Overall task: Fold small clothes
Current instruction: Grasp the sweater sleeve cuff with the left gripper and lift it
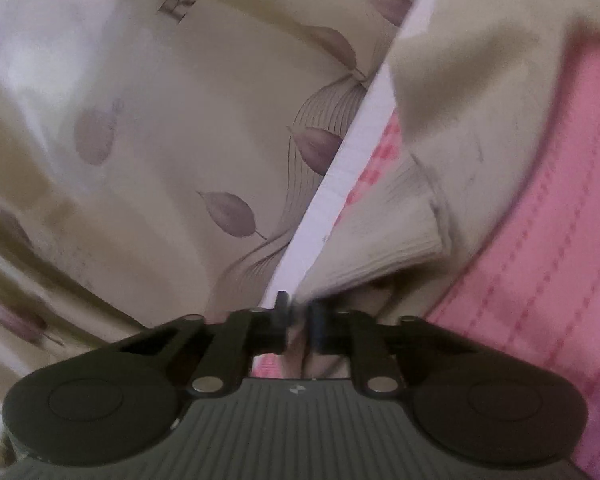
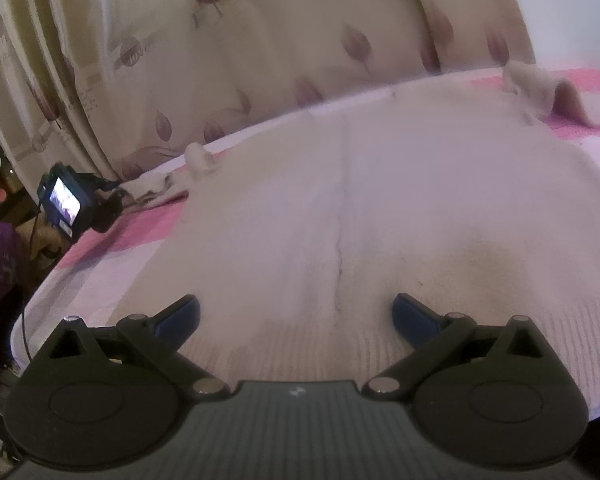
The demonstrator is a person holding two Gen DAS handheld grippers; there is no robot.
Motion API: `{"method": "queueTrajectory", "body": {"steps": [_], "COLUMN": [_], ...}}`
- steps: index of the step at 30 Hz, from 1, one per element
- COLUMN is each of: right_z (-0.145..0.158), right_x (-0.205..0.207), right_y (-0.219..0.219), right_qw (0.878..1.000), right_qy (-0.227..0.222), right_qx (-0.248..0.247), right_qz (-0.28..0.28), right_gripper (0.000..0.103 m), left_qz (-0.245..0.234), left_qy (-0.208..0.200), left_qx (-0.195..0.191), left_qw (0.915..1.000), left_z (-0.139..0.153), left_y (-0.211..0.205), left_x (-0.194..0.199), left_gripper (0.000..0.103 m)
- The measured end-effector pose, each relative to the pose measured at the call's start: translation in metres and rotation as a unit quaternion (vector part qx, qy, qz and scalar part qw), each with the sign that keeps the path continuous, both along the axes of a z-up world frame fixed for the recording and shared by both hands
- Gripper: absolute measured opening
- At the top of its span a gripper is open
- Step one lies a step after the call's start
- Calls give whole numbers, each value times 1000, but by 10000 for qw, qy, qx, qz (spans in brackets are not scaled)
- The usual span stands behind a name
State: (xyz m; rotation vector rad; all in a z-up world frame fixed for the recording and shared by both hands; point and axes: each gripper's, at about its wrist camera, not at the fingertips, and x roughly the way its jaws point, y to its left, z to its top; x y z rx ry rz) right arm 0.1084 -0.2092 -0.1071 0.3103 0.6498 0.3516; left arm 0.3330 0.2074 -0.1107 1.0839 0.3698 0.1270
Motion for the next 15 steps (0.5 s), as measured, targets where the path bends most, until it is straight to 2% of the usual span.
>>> {"method": "queueTrajectory", "body": {"steps": [1,3,4,6,7,9,11,12,14,15], "right_z": [1,1,0,2,2,3,2,2,2,2], "right_x": [1,1,1,3,2,3,3,3,2,1], "right_y": [1,1,1,3,3,3,3,2,3,4], "right_qw": [10000,10000,10000,10000,10000,10000,10000,10000,10000,10000], "right_qy": [6,11,17,35,44,50,41,36,18,13], "right_qx": [-21,-41,-49,-61,-68,-61,-30,-24,-23,-26], "right_qz": [1,-4,-5,-1,0,8,-5,-9,4,16], "right_gripper": [103,103,103,103,103,103,103,103,103,103], "left_qz": [111,549,813,1452,1828,2605,3311,3512,3789,3888], "left_qy": [-84,-291,-415,-743,-861,-972,-973,-912,-813,-745], "left_qx": [-210,-913,-1335,-2188,-2651,-3799,-4620,-4882,-5124,-5174], "left_qw": [9997,9939,9868,9620,9428,8823,8170,7937,7663,7587], "left_z": [3,19,29,53,65,87,94,93,88,84], "left_y": [1,11,20,44,59,102,143,160,182,190], "left_x": [1,5,6,8,8,5,0,-3,-9,-11], "left_gripper": [14,13,13,13,12,12,12,12,13,18]}}
